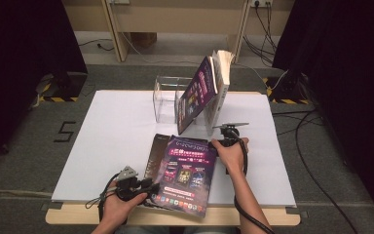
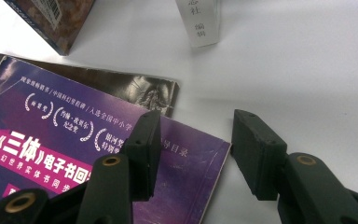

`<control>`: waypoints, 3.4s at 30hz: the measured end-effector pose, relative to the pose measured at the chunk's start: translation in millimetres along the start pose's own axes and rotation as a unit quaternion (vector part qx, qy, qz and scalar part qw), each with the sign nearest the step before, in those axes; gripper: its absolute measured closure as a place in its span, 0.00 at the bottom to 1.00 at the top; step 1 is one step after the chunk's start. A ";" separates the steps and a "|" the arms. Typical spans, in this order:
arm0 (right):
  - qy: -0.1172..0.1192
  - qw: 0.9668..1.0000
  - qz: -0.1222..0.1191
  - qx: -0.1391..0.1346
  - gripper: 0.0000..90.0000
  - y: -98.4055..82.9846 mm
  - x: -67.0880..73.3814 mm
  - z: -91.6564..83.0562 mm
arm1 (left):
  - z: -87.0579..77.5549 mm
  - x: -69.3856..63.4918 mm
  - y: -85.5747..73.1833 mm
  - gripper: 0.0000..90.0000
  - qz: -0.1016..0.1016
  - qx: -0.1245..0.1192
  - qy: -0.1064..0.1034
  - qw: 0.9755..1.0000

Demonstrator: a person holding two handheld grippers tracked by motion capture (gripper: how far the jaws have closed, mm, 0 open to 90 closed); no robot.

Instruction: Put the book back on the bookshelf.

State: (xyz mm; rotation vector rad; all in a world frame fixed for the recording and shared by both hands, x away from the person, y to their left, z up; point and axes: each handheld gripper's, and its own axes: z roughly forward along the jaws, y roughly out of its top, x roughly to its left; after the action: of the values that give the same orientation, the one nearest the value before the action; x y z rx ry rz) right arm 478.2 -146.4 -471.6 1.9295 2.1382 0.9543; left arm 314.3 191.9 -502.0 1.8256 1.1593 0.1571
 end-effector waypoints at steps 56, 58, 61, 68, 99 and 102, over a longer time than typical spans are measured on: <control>0.012 0.999 0.047 0.003 0.61 -5.0 0.0 -3.2 | 4.9 -12.1 0.6 0.68 0.011 0.011 0.008 1.000; 0.017 0.998 0.058 -0.001 0.63 -5.7 -1.1 -3.4 | 4.9 -12.1 0.7 0.68 0.011 0.012 0.008 1.000; 0.016 0.998 0.066 -0.003 0.63 -6.4 -0.9 -3.9 | 4.7 -12.6 1.0 0.68 0.012 0.014 0.011 1.000; 0.017 0.997 0.076 -0.015 0.65 -6.5 1.3 -8.8 | 5.0 -13.3 1.0 0.69 0.016 0.014 0.013 1.000; 0.048 0.995 0.086 0.005 0.75 -13.2 0.0 -15.1 | 4.6 -13.8 0.5 0.69 0.019 0.013 0.018 1.000; 0.051 0.994 0.093 0.007 0.78 -11.7 4.2 -19.6 | 4.2 -13.6 0.4 0.70 0.018 0.013 0.019 1.000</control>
State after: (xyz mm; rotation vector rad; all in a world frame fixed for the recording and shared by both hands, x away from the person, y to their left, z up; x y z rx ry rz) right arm 458.0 -149.8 -460.5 2.1624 2.0484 1.0949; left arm 309.4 178.8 -499.3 1.8738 1.1607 0.1987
